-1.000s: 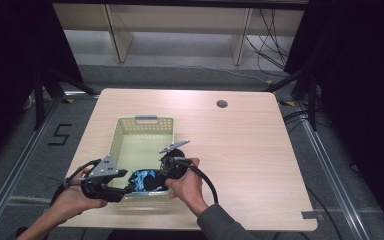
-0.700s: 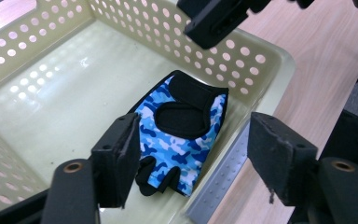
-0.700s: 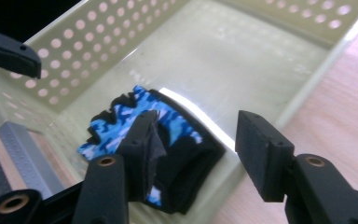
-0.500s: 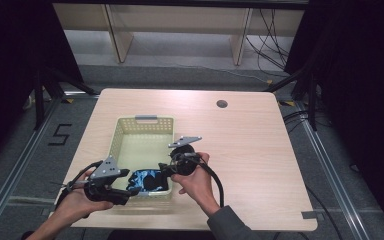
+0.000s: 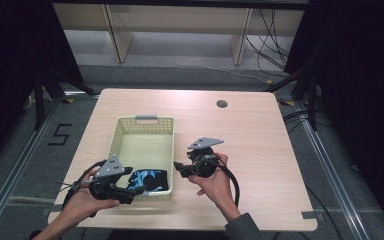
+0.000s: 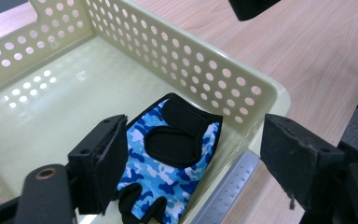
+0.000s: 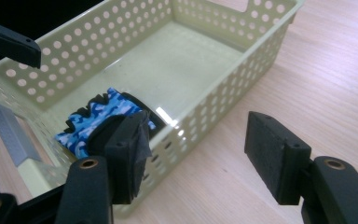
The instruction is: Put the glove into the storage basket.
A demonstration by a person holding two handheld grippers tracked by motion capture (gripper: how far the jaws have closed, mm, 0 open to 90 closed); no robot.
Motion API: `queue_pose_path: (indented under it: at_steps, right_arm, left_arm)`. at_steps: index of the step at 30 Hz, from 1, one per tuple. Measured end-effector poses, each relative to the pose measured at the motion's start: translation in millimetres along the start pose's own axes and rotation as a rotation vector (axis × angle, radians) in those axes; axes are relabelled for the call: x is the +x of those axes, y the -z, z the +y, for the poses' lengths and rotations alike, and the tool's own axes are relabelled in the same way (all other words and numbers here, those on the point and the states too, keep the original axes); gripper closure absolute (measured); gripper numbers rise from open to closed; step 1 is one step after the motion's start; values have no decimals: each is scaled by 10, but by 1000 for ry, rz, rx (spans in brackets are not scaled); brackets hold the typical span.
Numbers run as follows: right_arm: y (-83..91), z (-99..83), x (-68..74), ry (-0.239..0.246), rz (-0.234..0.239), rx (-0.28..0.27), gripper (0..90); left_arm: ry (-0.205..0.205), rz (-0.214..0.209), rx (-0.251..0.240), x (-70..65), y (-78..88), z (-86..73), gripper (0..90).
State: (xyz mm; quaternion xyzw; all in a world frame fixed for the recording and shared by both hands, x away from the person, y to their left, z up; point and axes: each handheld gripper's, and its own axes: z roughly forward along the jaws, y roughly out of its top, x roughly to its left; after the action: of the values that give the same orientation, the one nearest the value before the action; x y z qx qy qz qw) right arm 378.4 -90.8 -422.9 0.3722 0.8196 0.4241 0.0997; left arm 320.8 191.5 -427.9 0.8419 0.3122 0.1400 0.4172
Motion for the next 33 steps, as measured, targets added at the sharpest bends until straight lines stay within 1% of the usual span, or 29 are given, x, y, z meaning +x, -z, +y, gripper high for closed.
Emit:
queue_pose_path:
  at_steps: [1, 2, 3, 4, 5, 6, 7, 8, 9, 10, 11, 13, 15, 16, 17, 18, 19, 20, 21, 22, 23, 24, 25, 26, 27, 28, 31, 32, 33]
  right_arm:
    - [0, 0, 0, 0, 0, 0, 406]
    - [55, -43, -53, 6, 8, -1, 398]
    - [55, -43, -53, 6, 8, -1, 398]
    - [114, -87, -81, -7, 1, -6, 392]
    - [114, -87, -81, -7, 1, -6, 392]
    - [173, -127, -123, -1, -2, -15, 389]
    - [173, -127, -123, -1, -2, -15, 389]
    - [213, -147, -129, -12, -11, -27, 388]
    - [275, -180, -158, -21, 4, -36, 385]
    - [290, -197, -178, -10, 5, -45, 380]
    - [290, -197, -178, -10, 5, -45, 380]
    - [330, -230, -187, -11, 0, -48, 373]
    - [362, -262, -205, -3, 6, -60, 366]
    - [378, -277, -189, -21, 3, -57, 364]
    - [397, -298, -213, -12, 8, -63, 362]
    - [436, -333, -209, -25, 13, -70, 357]
    - [436, -333, -209, -25, 13, -70, 357]
    - [453, -348, -228, -17, 18, -77, 356]
    - [481, -363, -232, -13, 8, -72, 353]
    - [496, -384, -245, 7, 5, -83, 350]
    - [521, -405, -237, -17, 7, -70, 350]
    - [531, -421, -236, -21, 3, -73, 350]
    - [533, -444, -247, -18, 12, -81, 349]
    - [553, -467, -245, -26, 3, -80, 349]
    - [558, -498, -265, -25, 10, -93, 348]
    - [581, -542, -265, -44, 10, -96, 347]
    - [603, -591, -277, -46, -1, -92, 347]
    - [610, -613, -288, -39, -2, -85, 347]
    - [615, -635, -293, -47, -4, -94, 348]
  left_arm:
    - [0, 0, 0, 0, 0, 0, 199]
    - [6, -3, -15, -32, -25, -5, 184]
    - [-12, -9, 0, -30, -21, -4, 184]
    - [-10, -12, -7, -61, -51, -16, 161]
    - [-10, -12, -7, -61, -51, -16, 161]
    - [-24, -21, -7, -66, -65, -15, 161]
    - [-3, -27, -12, -79, -79, -18, 161]
    - [15, -33, -39, -93, -108, -17, 161]
    - [6, -32, -26, -89, -107, -8, 159]
    - [-8, -40, -20, -81, -115, 3, 158]
    - [14, -36, -34, -103, -133, 8, 158]
    - [7, -37, -36, -122, -144, 20, 158]
    - [0, -41, -51, -142, -164, 29, 158]
    - [5, -50, -49, -158, -171, 29, 158]
    - [7, -52, -52, -175, -175, 27, 158]
    - [-5, -58, -43, -179, -171, 25, 158]
    - [18, -65, -63, -206, -185, 25, 158]
    - [-4, -64, -55, -207, -176, 28, 158]
    - [10, -64, -64, -228, -184, 28, 158]
    - [10, -72, -75, -240, -195, 27, 158]
    - [1, -62, -74, -247, -192, 28, 158]
    - [1, -70, -71, -250, -190, 32, 158]
    - [2, -73, -76, -256, -191, 32, 159]
    - [12, -69, -79, -274, -188, 29, 158]
    - [6, -71, -81, -280, -187, 27, 158]
    - [-6, -66, -78, -292, -181, 23, 159]
    - [2, -75, -87, -344, -171, 3, 159]
    - [-13, -76, -84, -349, -163, -1, 159]
    - [3, -71, -93, -370, -158, -15, 160]
